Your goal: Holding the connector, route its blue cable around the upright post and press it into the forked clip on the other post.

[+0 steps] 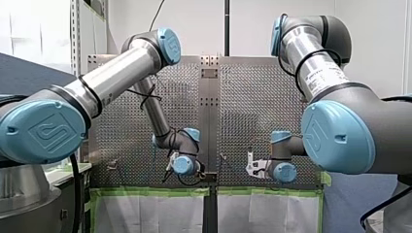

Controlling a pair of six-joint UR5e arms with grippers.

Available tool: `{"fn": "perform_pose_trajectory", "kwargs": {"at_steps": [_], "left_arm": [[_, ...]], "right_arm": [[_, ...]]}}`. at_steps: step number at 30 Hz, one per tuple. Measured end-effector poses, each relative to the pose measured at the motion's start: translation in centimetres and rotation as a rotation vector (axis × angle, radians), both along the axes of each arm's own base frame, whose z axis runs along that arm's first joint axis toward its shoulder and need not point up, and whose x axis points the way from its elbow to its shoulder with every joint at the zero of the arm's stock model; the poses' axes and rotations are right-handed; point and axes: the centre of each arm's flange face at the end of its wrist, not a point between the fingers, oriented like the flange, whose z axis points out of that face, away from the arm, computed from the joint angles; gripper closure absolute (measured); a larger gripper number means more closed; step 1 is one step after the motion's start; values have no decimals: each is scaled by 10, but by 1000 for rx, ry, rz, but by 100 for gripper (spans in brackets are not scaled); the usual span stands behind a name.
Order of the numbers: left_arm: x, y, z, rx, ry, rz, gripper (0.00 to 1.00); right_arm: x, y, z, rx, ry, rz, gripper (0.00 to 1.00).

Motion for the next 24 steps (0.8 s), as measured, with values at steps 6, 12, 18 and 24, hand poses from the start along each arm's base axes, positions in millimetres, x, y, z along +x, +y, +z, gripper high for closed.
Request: {"fn": "perform_pose_trajectory", "kwargs": {"at_steps": [6, 12, 18, 24], "left_arm": [[-3, -10, 4, -65, -39, 35, 0], [-4, -14, 6, -119, -59, 64, 0], [-13, -27, 6, -174, -53, 40, 0], [-21, -36, 6, -222, -34, 26, 0]], "right_arm": [[2, 0, 1, -11, 1, 25, 100], [8, 2, 2, -19, 0, 80, 100], [12, 3, 3, -23, -7, 127, 100], [12, 3, 3, -22, -12, 155, 100]]}}
